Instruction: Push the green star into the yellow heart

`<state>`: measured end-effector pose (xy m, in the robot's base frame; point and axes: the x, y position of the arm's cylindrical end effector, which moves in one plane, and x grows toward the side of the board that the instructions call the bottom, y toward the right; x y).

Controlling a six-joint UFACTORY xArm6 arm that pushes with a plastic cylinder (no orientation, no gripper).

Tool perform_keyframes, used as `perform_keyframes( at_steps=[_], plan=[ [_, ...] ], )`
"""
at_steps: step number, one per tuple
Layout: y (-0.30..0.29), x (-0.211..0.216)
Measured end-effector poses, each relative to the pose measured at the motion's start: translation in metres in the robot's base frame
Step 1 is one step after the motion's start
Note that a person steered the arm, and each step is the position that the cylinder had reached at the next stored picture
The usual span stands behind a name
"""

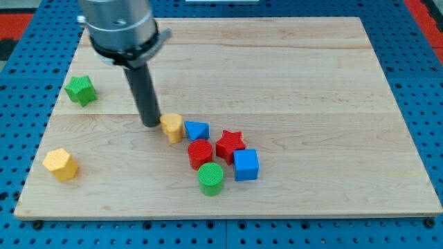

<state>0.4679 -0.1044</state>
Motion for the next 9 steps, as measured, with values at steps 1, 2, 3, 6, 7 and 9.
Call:
perform_keyframes(
  at_steps=[1, 2, 3, 6, 7, 9],
  plan=[
    [-0.037, 0.002],
    [-0.046, -0.06],
    [-0.068, -0.122],
    [-0.124, -0.08],
    [-0.144, -0.07],
    [-0.106, -0.03]
  ],
)
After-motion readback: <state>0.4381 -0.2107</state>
